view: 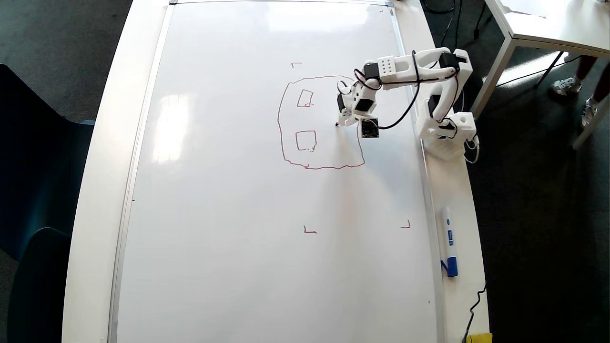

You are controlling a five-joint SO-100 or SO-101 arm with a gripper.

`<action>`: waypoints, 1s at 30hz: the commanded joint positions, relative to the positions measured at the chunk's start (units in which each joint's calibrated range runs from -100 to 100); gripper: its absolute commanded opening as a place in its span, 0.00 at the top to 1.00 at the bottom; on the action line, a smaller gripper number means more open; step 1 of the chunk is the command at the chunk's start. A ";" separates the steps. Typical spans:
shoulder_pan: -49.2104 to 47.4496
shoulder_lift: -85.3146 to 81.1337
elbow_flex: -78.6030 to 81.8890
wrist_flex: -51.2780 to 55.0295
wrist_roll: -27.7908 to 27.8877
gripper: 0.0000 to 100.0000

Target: Draw on a whiteboard a robot head using a pen attached to the gripper

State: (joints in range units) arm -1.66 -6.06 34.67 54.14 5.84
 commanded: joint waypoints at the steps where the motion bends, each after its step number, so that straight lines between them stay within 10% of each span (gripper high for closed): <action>1: -0.37 1.49 -2.40 -0.53 -0.32 0.99; 30: 5.23 13.81 -17.92 -0.53 0.17 0.99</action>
State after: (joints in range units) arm 1.81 7.75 17.95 53.12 5.89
